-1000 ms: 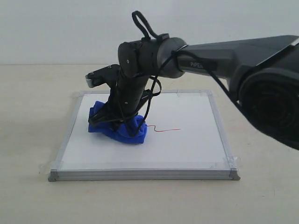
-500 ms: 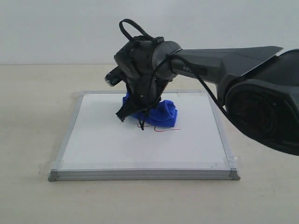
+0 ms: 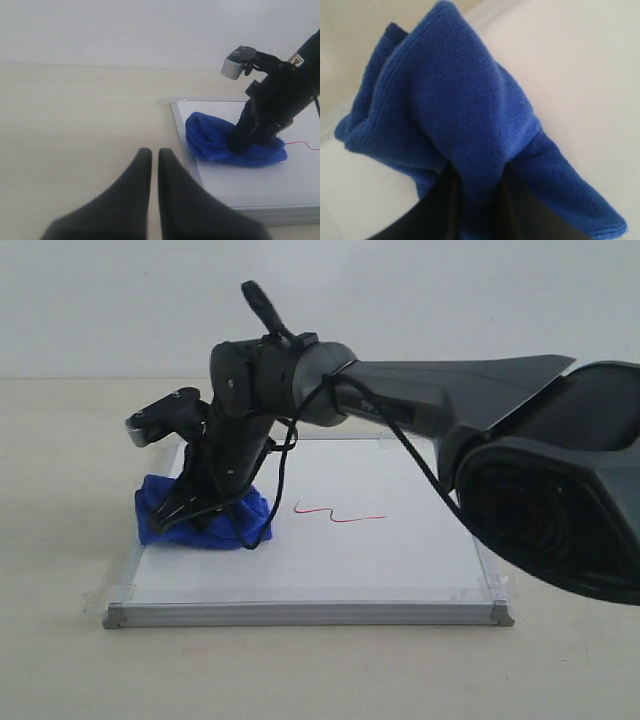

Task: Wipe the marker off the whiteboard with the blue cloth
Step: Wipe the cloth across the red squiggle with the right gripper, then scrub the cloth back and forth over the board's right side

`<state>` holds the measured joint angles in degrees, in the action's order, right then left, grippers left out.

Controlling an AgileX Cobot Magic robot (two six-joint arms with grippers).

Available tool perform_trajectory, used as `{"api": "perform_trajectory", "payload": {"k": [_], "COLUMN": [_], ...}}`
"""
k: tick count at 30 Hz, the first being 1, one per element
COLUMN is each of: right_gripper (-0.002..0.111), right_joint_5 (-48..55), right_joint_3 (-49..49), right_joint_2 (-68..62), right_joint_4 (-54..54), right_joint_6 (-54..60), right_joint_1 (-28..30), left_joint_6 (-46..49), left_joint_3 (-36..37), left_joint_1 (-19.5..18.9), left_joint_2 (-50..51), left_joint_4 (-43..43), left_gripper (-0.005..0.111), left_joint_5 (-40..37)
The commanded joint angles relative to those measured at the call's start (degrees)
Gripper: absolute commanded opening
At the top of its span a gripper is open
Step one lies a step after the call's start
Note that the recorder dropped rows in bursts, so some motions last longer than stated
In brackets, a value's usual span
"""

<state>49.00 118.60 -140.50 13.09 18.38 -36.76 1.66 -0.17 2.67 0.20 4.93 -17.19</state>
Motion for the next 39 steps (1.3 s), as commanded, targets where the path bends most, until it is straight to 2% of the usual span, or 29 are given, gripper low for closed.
{"api": "perform_trajectory", "payload": {"k": [1, 3, 6, 10, 13, 16, 21, 25, 31, 35, 39], "right_gripper": [0.000, 0.000, 0.000, 0.000, 0.000, 0.000, 0.000, 0.000, 0.000, 0.000, 0.000], "right_joint_5": [2.0, 4.6, 8.0, 10.1, 11.4, 15.0, 20.1, 21.0, 21.0, 21.0, 21.0], "right_joint_3": [-0.2, -0.2, -0.2, -0.2, -0.2, -0.2, -0.2, -0.2, -0.2, -0.3, -0.3], "right_joint_2": [-0.2, -0.2, -0.2, -0.1, -0.1, -0.1, -0.1, -0.1, -0.1, -0.1, -0.1], "right_joint_4": [-15.1, -27.8, -35.0, -30.7, -21.0, -10.1, -9.2, -15.7, -35.8, -32.8, -20.8], "right_joint_6": [-12.1, -21.0, -26.8, -26.6, -17.6, -3.1, 2.0, -0.2, -18.4, -20.2, -16.7], "right_joint_1": [0.8, 2.4, 5.5, 9.2, 9.7, 7.9, 2.8, 1.6, 6.8, 12.5, 14.2], "left_joint_6": [0.1, 0.1, 0.1, 0.1, 0.1, 0.1, 0.1, 0.1, 0.1, 0.1, 0.1], "left_joint_3": [0.2, 0.2, 0.2, 0.2, 0.2, 0.2, 0.2, 0.2, 0.2, 0.2, 0.2], "left_joint_1": [-0.2, -0.2, -0.2, -0.2, -0.2, -0.2, -0.2, -0.2, -0.2, -0.2, -0.2], "left_joint_2": [-0.2, -0.2, -0.2, -0.2, -0.2, -0.2, -0.2, -0.2, -0.2, -0.2, -0.2], "left_joint_4": [-0.1, -0.1, -0.1, -0.1, -0.1, -0.1, -0.1, -0.1, -0.1, -0.1, -0.1], "left_gripper": [0.005, 0.005, 0.005, 0.005, 0.005, 0.005, 0.005, 0.005, 0.005, 0.005, 0.005], "left_joint_5": [0.4, 0.4, 0.4, 0.4, 0.4, 0.4, 0.4, 0.4, 0.4, 0.4, 0.4]}}
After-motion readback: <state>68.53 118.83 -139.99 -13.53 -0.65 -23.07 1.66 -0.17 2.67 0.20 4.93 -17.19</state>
